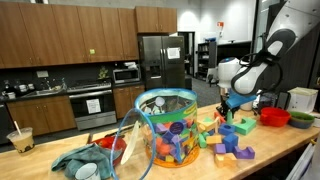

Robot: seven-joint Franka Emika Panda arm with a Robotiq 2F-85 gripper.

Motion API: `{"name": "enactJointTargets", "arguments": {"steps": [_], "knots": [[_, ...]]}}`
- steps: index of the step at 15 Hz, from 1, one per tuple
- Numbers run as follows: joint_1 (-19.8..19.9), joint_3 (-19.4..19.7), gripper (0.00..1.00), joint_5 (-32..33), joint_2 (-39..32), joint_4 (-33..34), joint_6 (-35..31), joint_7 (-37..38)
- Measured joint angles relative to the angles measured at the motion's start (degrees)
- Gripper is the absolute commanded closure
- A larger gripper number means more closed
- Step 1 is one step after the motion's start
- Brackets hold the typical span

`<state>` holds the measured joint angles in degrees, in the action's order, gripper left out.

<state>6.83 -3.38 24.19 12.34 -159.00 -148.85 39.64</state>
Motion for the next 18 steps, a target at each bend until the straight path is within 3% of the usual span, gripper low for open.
{"name": "enactJointTargets", "arguments": {"steps": [7,18], "knots": [[-0.01,-0.43,0.84,0.01,-4.87,0.03,-4.80,0.01],[0.01,-0.35,0.84,1.97,-4.91,0.22,-4.85,0.02]]}}
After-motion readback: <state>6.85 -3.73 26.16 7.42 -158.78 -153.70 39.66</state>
